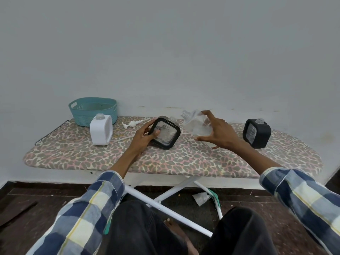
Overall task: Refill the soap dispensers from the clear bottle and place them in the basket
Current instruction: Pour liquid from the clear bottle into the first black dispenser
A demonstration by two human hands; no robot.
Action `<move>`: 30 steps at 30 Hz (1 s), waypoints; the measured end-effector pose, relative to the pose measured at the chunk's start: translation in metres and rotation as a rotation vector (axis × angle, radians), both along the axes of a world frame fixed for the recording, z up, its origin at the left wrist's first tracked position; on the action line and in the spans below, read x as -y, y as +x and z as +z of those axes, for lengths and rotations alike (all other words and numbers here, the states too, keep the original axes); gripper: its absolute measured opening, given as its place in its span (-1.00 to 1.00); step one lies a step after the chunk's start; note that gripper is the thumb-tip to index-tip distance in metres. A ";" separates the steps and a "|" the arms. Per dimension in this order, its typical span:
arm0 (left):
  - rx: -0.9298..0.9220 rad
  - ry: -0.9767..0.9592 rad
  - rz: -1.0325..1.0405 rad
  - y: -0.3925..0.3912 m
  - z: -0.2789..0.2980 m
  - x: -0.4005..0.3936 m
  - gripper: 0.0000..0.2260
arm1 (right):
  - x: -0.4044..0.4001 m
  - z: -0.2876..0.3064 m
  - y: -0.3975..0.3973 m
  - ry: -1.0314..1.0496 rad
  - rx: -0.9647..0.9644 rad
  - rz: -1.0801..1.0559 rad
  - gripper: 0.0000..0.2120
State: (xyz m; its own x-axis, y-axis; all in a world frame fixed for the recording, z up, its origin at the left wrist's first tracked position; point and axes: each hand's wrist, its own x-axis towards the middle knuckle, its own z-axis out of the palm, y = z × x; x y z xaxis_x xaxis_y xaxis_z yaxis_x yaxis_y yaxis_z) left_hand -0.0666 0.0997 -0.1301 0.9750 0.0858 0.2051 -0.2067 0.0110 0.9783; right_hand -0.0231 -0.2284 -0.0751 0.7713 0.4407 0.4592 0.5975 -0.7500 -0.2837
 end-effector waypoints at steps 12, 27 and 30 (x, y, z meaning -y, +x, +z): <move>0.001 0.042 -0.004 -0.023 0.000 0.010 -0.45 | 0.005 -0.002 -0.017 -0.068 -0.045 -0.024 -0.14; 0.012 0.111 -0.057 -0.014 -0.003 0.004 -0.35 | 0.006 -0.007 -0.004 -0.105 -0.033 -0.043 -0.11; -0.008 0.085 -0.059 -0.009 -0.005 0.002 -0.30 | 0.004 -0.008 -0.005 -0.097 -0.023 -0.048 -0.11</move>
